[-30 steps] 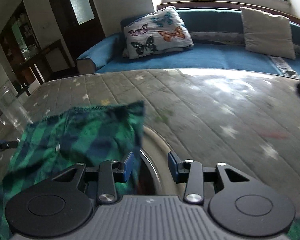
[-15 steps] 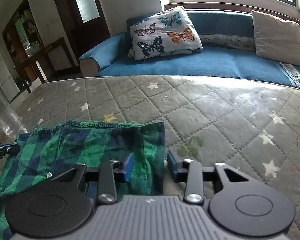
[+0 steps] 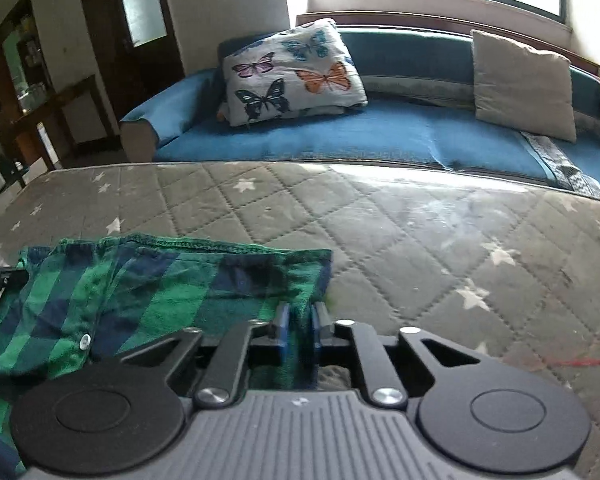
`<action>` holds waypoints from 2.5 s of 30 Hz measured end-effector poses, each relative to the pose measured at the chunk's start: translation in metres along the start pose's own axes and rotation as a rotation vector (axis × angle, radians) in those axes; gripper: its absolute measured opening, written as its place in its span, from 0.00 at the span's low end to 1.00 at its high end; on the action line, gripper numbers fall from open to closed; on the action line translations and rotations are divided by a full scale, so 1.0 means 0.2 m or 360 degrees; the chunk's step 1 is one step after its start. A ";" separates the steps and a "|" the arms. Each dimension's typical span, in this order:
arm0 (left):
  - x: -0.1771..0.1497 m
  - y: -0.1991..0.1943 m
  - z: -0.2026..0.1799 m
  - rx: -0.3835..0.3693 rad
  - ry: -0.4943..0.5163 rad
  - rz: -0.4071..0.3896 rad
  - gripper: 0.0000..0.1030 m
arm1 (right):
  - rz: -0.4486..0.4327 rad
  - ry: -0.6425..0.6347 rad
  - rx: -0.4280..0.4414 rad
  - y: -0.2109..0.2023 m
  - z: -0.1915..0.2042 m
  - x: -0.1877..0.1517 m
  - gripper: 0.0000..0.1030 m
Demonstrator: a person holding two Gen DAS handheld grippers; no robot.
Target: Fold clothes
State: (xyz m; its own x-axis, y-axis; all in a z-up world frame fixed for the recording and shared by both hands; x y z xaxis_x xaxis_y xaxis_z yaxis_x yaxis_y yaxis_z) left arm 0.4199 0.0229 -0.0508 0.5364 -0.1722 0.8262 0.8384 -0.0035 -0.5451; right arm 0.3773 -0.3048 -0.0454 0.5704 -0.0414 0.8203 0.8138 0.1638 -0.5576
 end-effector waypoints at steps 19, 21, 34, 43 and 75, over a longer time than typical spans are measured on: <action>-0.07 -0.33 -0.03 -0.0181 0.0055 0.0004 0.07 | 0.0119 -0.0761 0.0735 -0.86 0.66 -0.40 0.35; -0.07 -0.33 -0.01 -0.0182 0.0045 0.0011 0.07 | 0.0132 -0.0887 0.0834 -0.94 0.76 -0.50 0.36; -0.15 -0.25 -0.04 -0.0237 0.0062 0.0063 0.07 | -0.0067 -0.1640 0.1090 -0.99 1.15 -0.84 0.36; -0.15 -0.23 -0.04 -0.0214 0.0073 0.0018 0.04 | -0.0065 -0.1699 0.1229 -1.04 1.17 -0.89 0.03; -0.71 -1.19 -0.55 -0.0696 0.0379 -0.0144 0.07 | 0.0238 -0.0833 0.1064 -1.31 0.76 -0.96 0.28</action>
State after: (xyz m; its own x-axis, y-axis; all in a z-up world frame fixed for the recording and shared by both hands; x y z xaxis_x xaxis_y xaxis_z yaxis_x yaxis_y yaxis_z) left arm 0.1335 -0.0595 -0.0551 0.3839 -0.3721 0.8451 0.7341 -0.4322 -0.5237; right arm 0.0388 -0.1908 -0.0374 0.4080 0.4597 0.7888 0.4041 0.6838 -0.6075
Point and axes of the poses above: each gripper's, at about its wrist camera, not at the fingertips, and y roughly the way its jaws point, z to its left, x to its top, the point moved 7 cm from there along y, roughly the way its jaws point, and after that the axes turned 12 degrees about -z, right-handed, at the moved point
